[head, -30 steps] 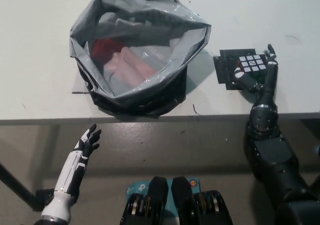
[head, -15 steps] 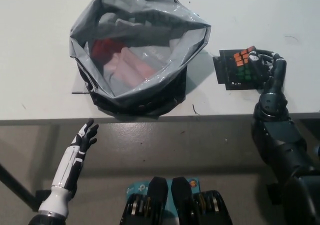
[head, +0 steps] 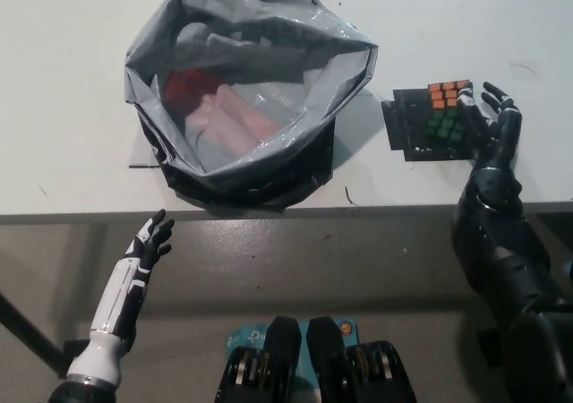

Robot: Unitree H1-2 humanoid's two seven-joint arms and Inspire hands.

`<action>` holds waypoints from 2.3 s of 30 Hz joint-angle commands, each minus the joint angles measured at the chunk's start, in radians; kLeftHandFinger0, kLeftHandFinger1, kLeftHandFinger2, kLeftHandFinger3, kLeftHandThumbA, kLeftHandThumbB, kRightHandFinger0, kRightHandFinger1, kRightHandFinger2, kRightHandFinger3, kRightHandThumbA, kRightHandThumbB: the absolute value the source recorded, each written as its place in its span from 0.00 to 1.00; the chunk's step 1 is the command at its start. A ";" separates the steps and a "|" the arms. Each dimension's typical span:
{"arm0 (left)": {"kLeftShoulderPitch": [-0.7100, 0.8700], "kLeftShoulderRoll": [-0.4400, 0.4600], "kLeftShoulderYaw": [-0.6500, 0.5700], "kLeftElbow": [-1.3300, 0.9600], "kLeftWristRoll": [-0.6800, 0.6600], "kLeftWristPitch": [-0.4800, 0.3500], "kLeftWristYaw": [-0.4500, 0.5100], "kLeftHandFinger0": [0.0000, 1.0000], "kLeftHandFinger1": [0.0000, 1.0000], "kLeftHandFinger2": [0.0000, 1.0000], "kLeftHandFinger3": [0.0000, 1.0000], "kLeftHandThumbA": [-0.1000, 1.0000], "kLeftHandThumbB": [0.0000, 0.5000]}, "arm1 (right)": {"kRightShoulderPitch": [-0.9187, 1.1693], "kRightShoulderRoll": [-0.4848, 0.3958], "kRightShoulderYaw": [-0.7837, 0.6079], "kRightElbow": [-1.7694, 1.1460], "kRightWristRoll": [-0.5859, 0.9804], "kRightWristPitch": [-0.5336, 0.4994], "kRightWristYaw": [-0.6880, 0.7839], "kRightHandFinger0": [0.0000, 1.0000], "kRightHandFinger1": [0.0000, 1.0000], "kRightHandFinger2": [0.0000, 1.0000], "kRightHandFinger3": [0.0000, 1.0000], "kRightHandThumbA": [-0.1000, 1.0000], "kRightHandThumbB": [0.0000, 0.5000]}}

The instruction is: Use the right hand to pick up a rubix's cube and place it into a plastic bag and lift the bag

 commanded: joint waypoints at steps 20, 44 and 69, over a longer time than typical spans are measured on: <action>0.018 0.011 0.017 -0.032 -0.002 -0.012 -0.003 1.00 1.00 1.00 1.00 1.00 0.33 | -0.059 0.112 -0.222 -0.511 0.466 0.312 0.146 0.00 0.28 0.85 1.00 0.00 0.17; 0.050 0.008 0.015 -0.032 -0.005 -0.034 -0.005 1.00 1.00 1.00 1.00 1.00 0.32 | -0.120 0.267 -0.167 -0.901 0.671 0.570 0.072 0.00 0.20 0.83 1.00 0.00 0.17; 0.032 0.017 0.010 -0.027 -0.003 -0.033 -0.014 1.00 1.00 1.00 1.00 1.00 0.41 | -0.087 0.330 0.063 -0.596 0.432 0.378 0.125 0.00 0.40 0.88 0.91 0.00 0.15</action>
